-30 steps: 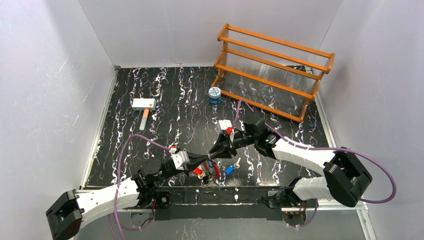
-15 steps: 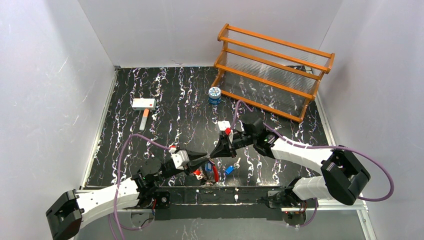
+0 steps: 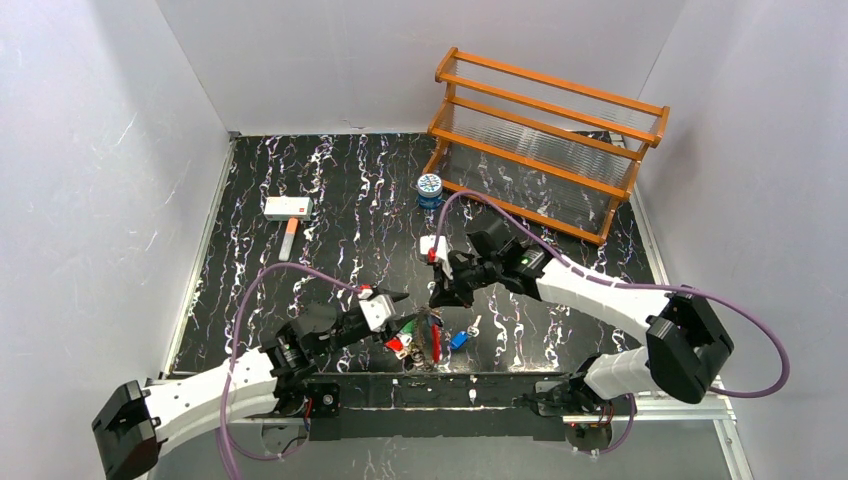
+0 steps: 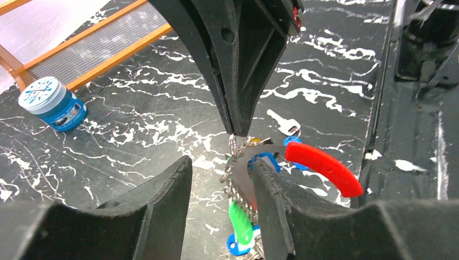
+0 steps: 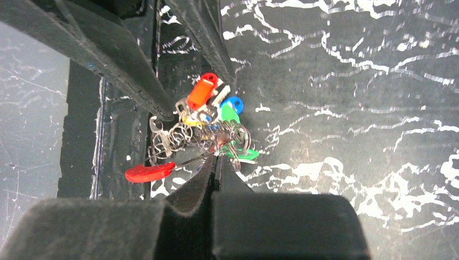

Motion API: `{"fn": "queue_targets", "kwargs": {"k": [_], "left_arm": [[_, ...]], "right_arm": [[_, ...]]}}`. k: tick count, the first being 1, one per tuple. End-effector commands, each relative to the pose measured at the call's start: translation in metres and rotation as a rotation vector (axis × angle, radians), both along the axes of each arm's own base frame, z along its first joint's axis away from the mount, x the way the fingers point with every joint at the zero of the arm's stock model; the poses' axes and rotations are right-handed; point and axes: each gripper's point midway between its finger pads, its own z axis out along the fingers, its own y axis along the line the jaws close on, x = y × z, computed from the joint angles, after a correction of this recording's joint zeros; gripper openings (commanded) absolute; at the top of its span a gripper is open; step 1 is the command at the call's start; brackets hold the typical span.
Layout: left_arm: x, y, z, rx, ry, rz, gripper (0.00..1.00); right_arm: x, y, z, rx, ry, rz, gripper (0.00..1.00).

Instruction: Put the keys on the keyring

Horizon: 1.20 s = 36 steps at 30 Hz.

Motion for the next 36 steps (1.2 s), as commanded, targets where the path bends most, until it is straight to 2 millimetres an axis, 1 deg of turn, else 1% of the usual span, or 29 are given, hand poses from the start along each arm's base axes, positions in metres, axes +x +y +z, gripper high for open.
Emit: {"fn": "queue_targets", "kwargs": {"k": [1, 3, 7, 9, 12, 15, 19, 25, 28, 33, 36], "left_arm": [[0.004, 0.003, -0.014, 0.153, -0.006, 0.000, 0.42], [0.003, 0.000, -0.017, 0.168, -0.002, -0.022, 0.39], [0.000, -0.008, -0.016, 0.160, 0.000, -0.057, 0.35], [-0.001, -0.013, -0.014, 0.137, -0.002, -0.074, 0.34], [-0.007, -0.020, -0.017, 0.110, 0.006, -0.120, 0.35], [-0.009, -0.025, -0.018, 0.089, 0.028, -0.136, 0.34], [-0.006, -0.027, -0.027, 0.095, 0.047, -0.121, 0.32], [-0.003, -0.028, -0.036, 0.121, 0.069, -0.108, 0.23], [-0.003, -0.030, -0.041, 0.135, 0.080, -0.114, 0.20], [-0.004, -0.033, -0.042, 0.131, 0.089, -0.124, 0.17], [-0.004, -0.035, -0.041, 0.122, 0.094, -0.130, 0.13]], "right_arm": [[0.003, -0.010, -0.009, -0.148, 0.008, -0.034, 0.01], [0.003, -0.011, -0.014, -0.192, 0.023, -0.035, 0.01], [0.002, -0.009, -0.018, -0.251, 0.066, -0.040, 0.01], [0.000, -0.005, -0.017, -0.250, 0.090, -0.032, 0.01], [-0.002, 0.002, -0.014, -0.223, 0.115, -0.019, 0.01], [-0.005, 0.007, -0.008, -0.188, 0.131, -0.005, 0.01], [-0.009, 0.010, -0.003, -0.157, 0.139, 0.019, 0.01], [-0.012, 0.010, 0.002, -0.138, 0.137, 0.034, 0.01], [-0.012, 0.010, 0.002, -0.136, 0.133, 0.034, 0.01], [-0.014, 0.011, 0.004, -0.125, 0.135, 0.042, 0.01], [-0.014, 0.011, 0.004, -0.126, 0.134, 0.042, 0.01]]}}
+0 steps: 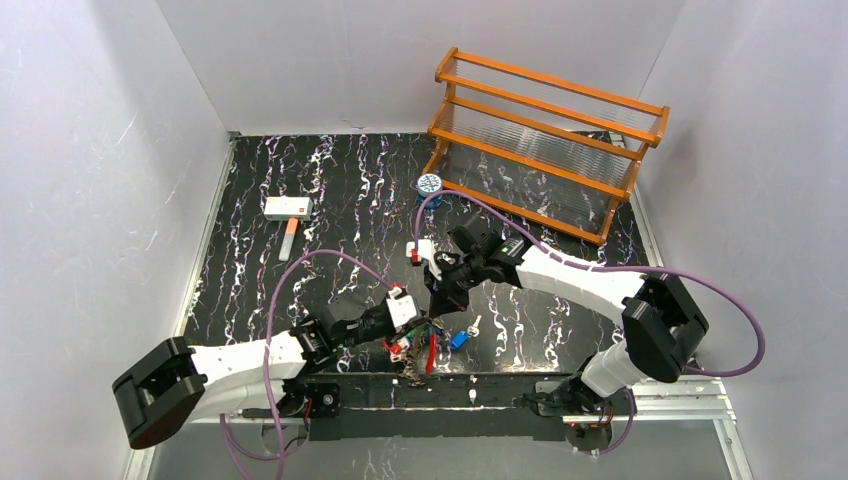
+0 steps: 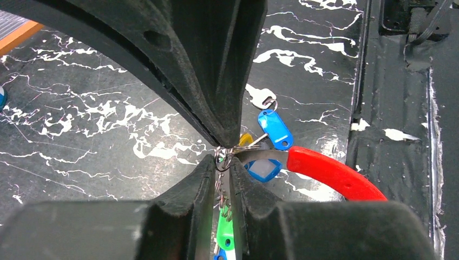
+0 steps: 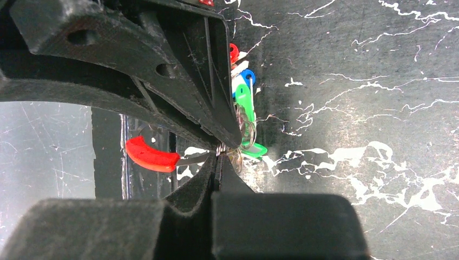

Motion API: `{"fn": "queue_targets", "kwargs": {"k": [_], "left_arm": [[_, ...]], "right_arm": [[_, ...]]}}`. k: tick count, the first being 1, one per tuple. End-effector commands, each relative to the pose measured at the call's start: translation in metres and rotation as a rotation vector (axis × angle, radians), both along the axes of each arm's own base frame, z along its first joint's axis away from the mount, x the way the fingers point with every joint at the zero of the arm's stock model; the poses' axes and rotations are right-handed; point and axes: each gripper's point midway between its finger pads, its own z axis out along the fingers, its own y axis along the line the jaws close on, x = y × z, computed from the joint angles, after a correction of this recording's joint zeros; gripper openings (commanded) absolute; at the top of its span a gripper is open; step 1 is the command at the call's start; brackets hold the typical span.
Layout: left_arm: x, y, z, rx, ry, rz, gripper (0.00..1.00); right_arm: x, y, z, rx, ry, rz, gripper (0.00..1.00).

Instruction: Put the keys on the keyring

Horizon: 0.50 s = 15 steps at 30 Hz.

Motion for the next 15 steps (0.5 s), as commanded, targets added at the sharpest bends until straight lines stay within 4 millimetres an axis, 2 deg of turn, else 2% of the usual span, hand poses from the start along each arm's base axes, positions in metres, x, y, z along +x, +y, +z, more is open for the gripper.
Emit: {"fn": "queue_targets", "kwargs": {"k": [1, 4, 8, 13, 15], "left_arm": [[-0.001, -0.007, 0.012, -0.044, -0.008, -0.019, 0.11], [-0.002, -0.007, 0.014, -0.054, -0.007, -0.023, 0.08], [-0.003, -0.006, 0.020, -0.079, -0.006, -0.013, 0.15], [-0.004, -0.005, 0.025, -0.101, -0.015, -0.013, 0.16], [-0.004, -0.006, 0.024, -0.096, -0.011, -0.019, 0.13]], "right_arm": [[-0.001, 0.012, 0.026, 0.088, -0.024, 0.027, 0.01], [0.000, 0.011, 0.021, 0.074, -0.031, 0.022, 0.01], [0.000, 0.010, 0.020, 0.068, -0.031, 0.022, 0.01], [0.000, 0.011, 0.022, 0.077, -0.035, 0.024, 0.01], [0.000, 0.012, 0.023, 0.080, -0.035, 0.024, 0.01]]}}
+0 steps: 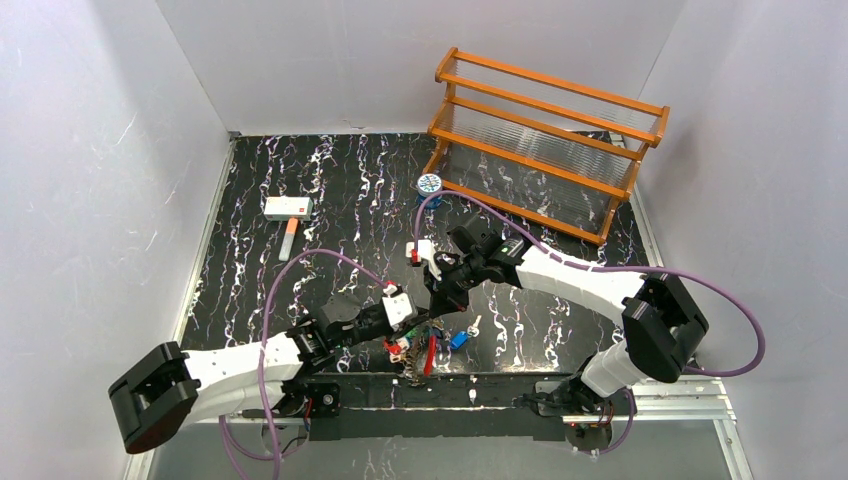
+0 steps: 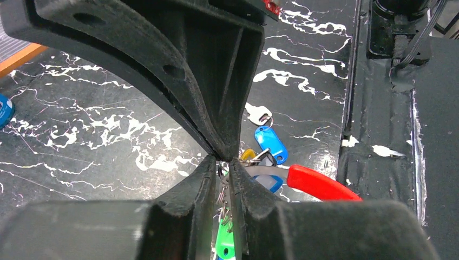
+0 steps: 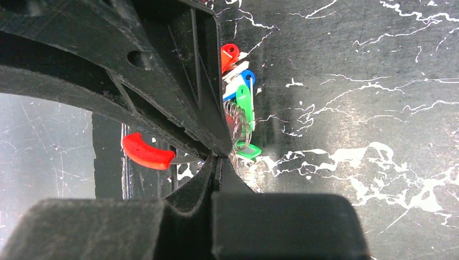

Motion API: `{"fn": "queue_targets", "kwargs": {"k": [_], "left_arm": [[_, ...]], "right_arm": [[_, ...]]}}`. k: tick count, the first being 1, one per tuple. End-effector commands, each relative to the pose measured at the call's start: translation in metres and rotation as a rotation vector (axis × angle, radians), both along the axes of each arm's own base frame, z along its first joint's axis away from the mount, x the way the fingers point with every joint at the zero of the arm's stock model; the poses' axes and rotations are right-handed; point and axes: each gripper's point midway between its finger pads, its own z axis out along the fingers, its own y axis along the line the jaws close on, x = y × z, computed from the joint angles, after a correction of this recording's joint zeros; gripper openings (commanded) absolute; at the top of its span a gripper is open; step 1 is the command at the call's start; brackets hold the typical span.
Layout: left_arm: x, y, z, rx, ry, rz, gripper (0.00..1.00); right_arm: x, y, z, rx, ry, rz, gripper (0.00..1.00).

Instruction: Put the keys on the keyring

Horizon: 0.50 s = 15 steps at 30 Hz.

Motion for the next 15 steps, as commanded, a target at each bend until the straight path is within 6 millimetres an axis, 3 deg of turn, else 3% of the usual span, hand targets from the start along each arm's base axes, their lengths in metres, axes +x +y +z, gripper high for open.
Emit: {"fn": "queue_targets", "kwargs": {"k": [1, 5, 9, 15], "left_arm": [[-0.003, -0.003, 0.007, -0.032, -0.011, -0.020, 0.11], [-0.003, -0.004, 0.000, -0.009, 0.001, -0.026, 0.07], [-0.003, -0.004, -0.003, -0.002, 0.008, -0.025, 0.16], [-0.003, -0.006, -0.003, 0.001, 0.009, -0.029, 0.16]], "right_arm": [[0.001, 0.011, 0.024, 0.079, -0.035, 0.019, 0.01], [0.003, 0.010, 0.024, 0.080, -0.050, 0.013, 0.01], [0.001, 0.009, 0.026, 0.088, -0.050, 0.016, 0.01], [0.001, 0.010, 0.028, 0.097, -0.051, 0.018, 0.01]]}}
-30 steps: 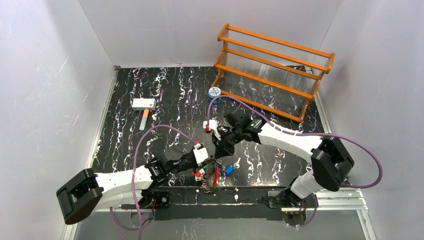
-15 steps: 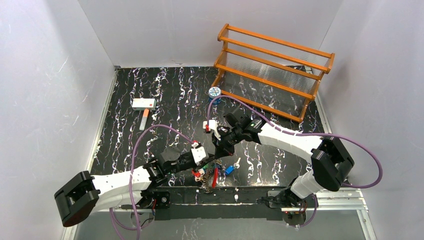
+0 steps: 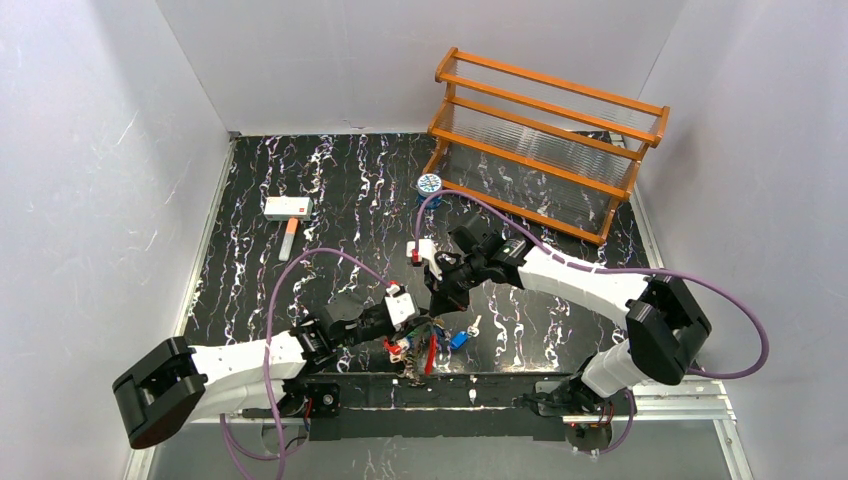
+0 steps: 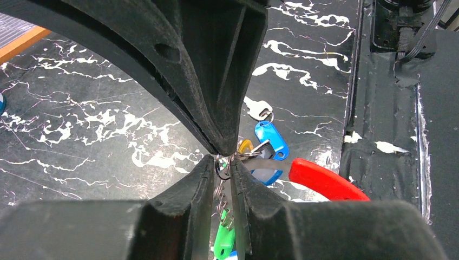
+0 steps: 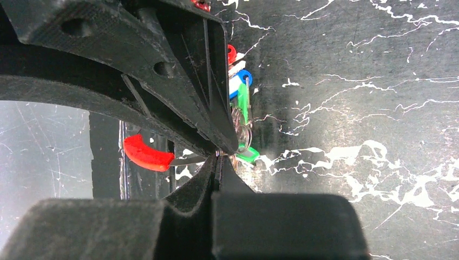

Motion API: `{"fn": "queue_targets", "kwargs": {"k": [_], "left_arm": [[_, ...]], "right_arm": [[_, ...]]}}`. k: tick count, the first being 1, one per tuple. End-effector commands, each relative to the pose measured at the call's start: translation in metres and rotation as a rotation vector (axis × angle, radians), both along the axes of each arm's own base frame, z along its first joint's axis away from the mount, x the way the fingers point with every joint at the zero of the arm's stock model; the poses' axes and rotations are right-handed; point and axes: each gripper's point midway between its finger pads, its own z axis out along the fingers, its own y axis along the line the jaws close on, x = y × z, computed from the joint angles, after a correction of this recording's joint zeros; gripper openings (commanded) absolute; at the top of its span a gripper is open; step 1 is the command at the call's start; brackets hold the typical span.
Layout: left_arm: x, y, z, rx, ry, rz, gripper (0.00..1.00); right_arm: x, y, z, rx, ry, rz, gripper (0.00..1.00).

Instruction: Put the keys on the keyring

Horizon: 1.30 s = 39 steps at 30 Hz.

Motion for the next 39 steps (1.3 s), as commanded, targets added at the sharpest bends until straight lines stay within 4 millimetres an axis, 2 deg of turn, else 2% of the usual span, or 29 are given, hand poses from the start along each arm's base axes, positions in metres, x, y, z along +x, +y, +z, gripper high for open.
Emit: {"fn": "queue_targets", "kwargs": {"k": [1, 5, 8, 9, 14, 17, 23, 25, 31, 39], "left_arm": [[-0.002, -0.005, 0.006, -0.017, -0.007, -0.023, 0.15], [-0.002, -0.005, 0.009, -0.024, -0.012, -0.021, 0.00], [-0.004, -0.005, 0.014, -0.045, -0.005, -0.024, 0.00], [-0.005, -0.004, 0.015, -0.053, -0.003, -0.024, 0.00], [-0.005, 0.004, 0.018, -0.100, 0.009, 0.016, 0.00], [-0.005, 0.010, 0.024, -0.156, 0.009, 0.049, 0.00], [-0.008, 0.022, 0.045, -0.318, -0.026, 0.086, 0.00], [-0.008, 0.024, 0.059, -0.368, -0.050, 0.085, 0.00], [-0.015, 0.033, 0.079, -0.486, -0.116, 0.069, 0.00], [-0.018, 0.038, 0.079, -0.513, -0.132, 0.068, 0.00]], "right_arm": [[-0.002, 0.011, 0.026, 0.096, -0.029, 0.030, 0.01], [-0.001, 0.010, 0.021, 0.083, -0.028, 0.028, 0.01], [-0.002, 0.011, 0.023, 0.095, -0.030, 0.034, 0.01], [-0.001, 0.012, 0.025, 0.105, -0.034, 0.032, 0.05], [0.009, 0.014, 0.038, 0.186, -0.094, -0.046, 0.35], [0.013, 0.011, 0.051, 0.282, -0.114, -0.075, 0.43], [0.009, -0.001, 0.073, 0.437, -0.104, -0.026, 0.44], [0.001, -0.004, 0.075, 0.464, -0.109, 0.023, 0.45], [-0.012, -0.006, 0.076, 0.506, -0.105, 0.099, 0.45], [-0.016, -0.004, 0.084, 0.526, -0.070, 0.108, 0.48]]}}
